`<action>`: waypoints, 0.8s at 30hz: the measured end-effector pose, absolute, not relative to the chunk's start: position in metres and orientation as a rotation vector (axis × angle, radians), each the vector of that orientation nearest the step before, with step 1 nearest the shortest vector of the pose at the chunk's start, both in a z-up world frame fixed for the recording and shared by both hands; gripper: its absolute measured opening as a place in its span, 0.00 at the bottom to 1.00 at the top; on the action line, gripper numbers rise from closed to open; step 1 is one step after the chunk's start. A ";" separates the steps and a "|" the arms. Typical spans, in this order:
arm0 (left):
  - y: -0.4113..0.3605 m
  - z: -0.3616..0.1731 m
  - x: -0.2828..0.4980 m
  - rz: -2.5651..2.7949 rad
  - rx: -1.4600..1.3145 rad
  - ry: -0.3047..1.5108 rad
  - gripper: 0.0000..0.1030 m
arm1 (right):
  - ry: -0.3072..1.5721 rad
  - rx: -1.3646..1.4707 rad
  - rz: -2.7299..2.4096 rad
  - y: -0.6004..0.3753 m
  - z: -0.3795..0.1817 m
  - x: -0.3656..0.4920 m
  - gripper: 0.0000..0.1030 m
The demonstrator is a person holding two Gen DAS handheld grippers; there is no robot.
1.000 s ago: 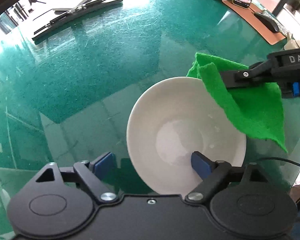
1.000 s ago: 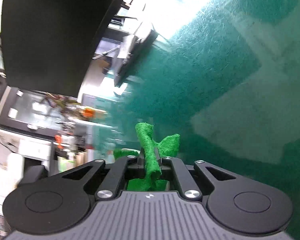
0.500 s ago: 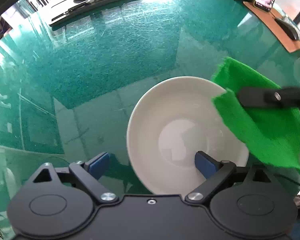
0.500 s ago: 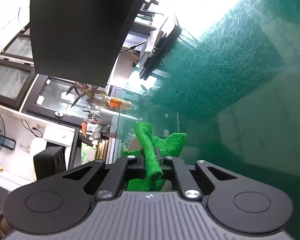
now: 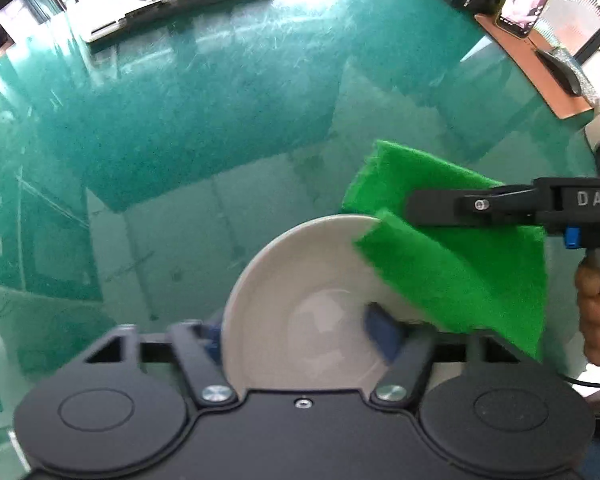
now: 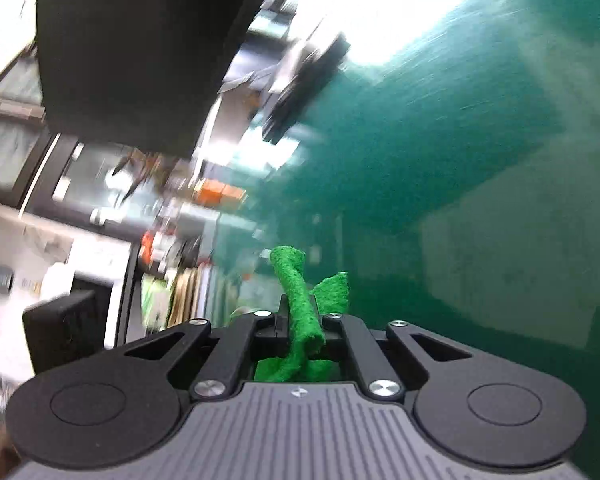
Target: Clean bowl
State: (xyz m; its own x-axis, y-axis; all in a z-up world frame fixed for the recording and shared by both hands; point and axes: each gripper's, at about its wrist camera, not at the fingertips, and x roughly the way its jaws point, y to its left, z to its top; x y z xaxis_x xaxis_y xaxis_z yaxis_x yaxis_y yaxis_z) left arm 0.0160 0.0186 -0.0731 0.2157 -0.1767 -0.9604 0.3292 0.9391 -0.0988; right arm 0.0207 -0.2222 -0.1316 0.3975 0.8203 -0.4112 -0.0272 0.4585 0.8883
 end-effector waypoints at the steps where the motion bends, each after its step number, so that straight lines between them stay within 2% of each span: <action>1: 0.020 -0.073 0.015 -0.355 0.134 1.303 0.58 | 1.012 0.940 0.625 -0.229 -0.130 0.018 0.04; 2: 0.020 -0.073 0.013 -0.351 0.134 1.300 0.67 | 0.997 0.890 0.605 -0.230 -0.125 0.016 0.04; 7: 0.027 -0.066 0.008 -0.362 0.100 1.222 0.65 | 0.857 0.621 0.521 -0.220 -0.091 0.003 0.04; 10: 0.027 -0.061 0.001 -0.390 0.085 1.195 0.57 | 0.750 0.476 0.491 -0.210 -0.068 -0.005 0.04; 12: 0.020 -0.069 -0.003 -0.355 0.152 1.231 0.43 | 0.697 0.384 0.486 -0.202 -0.057 -0.010 0.05; 14: 0.020 -0.073 -0.003 -0.332 0.160 1.243 0.39 | 0.737 0.340 0.561 -0.185 -0.063 -0.013 0.05; 20: 0.028 -0.077 -0.001 -0.342 0.098 1.252 0.42 | 0.925 0.798 0.731 -0.200 -0.102 0.003 0.08; 22: 0.029 -0.077 0.002 -0.342 0.078 1.254 0.47 | 0.978 0.967 0.742 -0.213 -0.118 0.009 0.08; 24: 0.025 -0.080 0.004 -0.352 0.087 1.267 0.59 | 1.035 1.125 0.751 -0.221 -0.135 0.009 0.08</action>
